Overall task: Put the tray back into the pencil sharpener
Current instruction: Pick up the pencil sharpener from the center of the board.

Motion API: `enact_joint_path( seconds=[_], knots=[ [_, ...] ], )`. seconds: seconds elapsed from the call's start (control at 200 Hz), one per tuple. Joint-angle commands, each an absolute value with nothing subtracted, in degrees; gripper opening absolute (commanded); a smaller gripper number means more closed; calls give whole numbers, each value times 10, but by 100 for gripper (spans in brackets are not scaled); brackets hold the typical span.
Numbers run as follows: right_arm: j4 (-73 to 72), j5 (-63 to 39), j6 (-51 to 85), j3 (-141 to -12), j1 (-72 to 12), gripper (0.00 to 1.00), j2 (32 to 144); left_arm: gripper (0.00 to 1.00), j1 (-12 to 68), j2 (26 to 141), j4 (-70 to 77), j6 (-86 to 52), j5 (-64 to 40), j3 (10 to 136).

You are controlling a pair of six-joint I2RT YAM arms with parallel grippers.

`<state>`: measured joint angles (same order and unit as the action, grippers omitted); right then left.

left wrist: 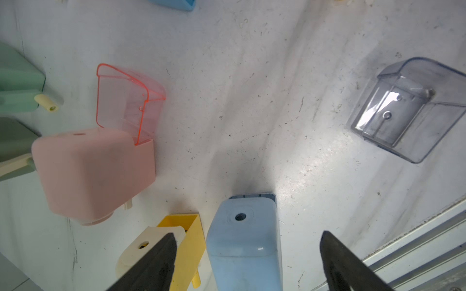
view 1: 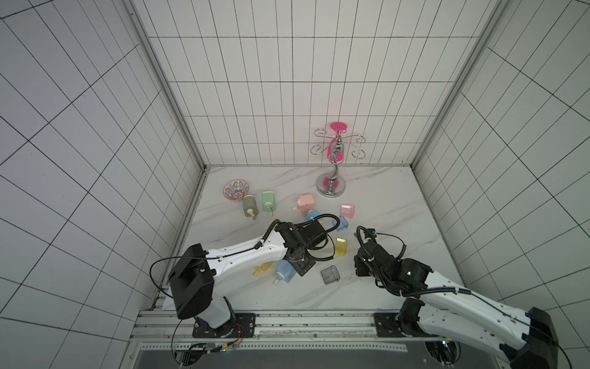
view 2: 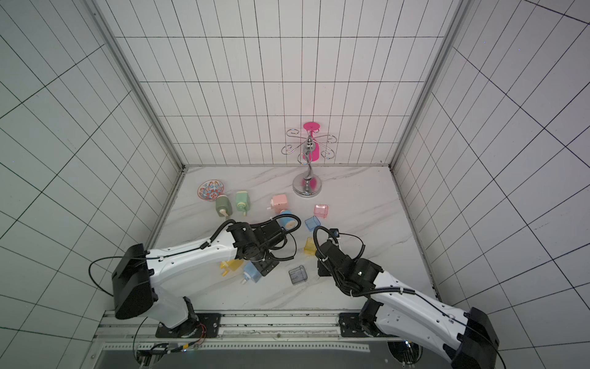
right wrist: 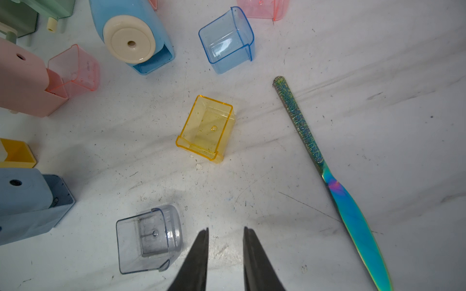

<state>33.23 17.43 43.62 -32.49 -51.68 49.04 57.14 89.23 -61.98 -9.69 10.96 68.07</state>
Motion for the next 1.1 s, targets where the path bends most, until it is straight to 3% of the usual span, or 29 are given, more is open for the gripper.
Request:
enact_joint_path(
  seconds=[0.0,0.37,0.91,1.094],
  knots=[
    [348,176,426,-319,-511,27,488,91,559,890,-627,-165,118,657],
    [347,173,414,-330,-504,27,493,88,531,879,-596,-209,53,604],
    [347,164,421,-323,-501,26,483,48,554,875,-553,-210,25,573],
    [356,164,425,-316,-501,26,467,41,591,876,-542,-158,21,607]
  ],
)
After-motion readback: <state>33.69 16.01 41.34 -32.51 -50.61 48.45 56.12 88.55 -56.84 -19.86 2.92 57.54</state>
